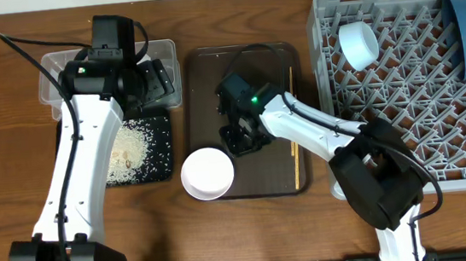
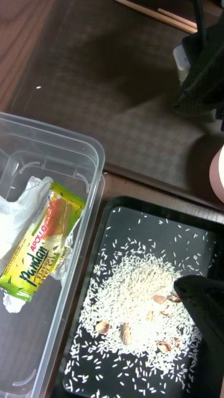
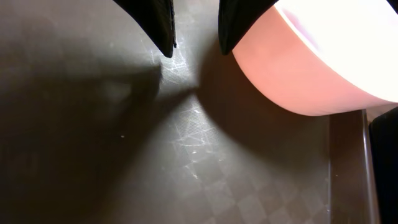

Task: Sort waste into correct bins and load items into the dishwasher rack
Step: 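Reach the right gripper to the white bowl and grasp its rim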

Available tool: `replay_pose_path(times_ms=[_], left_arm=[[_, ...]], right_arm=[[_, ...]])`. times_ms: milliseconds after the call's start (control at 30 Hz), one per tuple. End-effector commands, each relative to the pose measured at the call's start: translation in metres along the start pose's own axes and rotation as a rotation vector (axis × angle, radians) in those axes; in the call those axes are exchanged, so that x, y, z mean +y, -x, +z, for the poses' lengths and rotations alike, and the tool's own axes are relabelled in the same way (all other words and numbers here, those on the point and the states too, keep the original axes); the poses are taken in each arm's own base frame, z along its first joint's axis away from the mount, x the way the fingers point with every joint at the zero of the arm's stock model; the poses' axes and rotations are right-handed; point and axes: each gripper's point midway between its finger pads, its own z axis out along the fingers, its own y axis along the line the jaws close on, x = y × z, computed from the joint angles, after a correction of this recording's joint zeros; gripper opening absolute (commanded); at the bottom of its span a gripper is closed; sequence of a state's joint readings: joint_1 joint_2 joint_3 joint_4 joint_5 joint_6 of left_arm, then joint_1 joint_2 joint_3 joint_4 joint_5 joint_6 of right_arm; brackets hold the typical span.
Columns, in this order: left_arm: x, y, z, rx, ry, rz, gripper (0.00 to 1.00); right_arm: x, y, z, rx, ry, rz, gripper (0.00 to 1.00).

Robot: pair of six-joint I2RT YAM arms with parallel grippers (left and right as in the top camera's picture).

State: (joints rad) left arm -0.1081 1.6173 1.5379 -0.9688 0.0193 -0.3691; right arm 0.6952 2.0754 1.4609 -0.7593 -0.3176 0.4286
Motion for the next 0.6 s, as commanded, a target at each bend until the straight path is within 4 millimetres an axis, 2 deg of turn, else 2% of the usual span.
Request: replay_pose_path(times_ms=[0, 100, 200, 300, 333, 433, 567], left_arm=[[0.001, 0.006, -0.009, -0.028, -0.001, -0.003, 0.85], [0.001, 0.006, -0.009, -0.028, -0.001, -0.003, 0.84], [0.001, 0.006, -0.009, -0.028, -0.001, -0.003, 0.85], [0.001, 0.006, -0.009, -0.028, -0.001, -0.003, 0.85], [0.001, 0.006, -0.009, -0.028, -0.001, -0.003, 0.85], [0.001, 0.006, -0.009, -0.028, -0.001, -0.003, 0.85], [0.001, 0.006, -0.009, -0.028, -0.001, -0.003, 0.85]], right_arm=[[-0.003, 0.005, 0.000, -0.013, -0.002, 0.016, 0.27], [-0.002, 0.019, -0.018, -0.043, 0.023, 0.024, 0.31], [-0.002, 0.033, -0.044, -0.080, 0.048, 0.010, 0.43], [0.013, 0.038, -0.066, -0.102, 0.147, -0.100, 0.57], [0.020, 0.036, -0.071, -0.102, 0.184, -0.148, 0.59], [0.029, 0.026, -0.069, -0.075, 0.223, -0.242, 0.61], [0.035, 0.004, -0.051, -0.016, 0.202, -0.299, 0.55]])
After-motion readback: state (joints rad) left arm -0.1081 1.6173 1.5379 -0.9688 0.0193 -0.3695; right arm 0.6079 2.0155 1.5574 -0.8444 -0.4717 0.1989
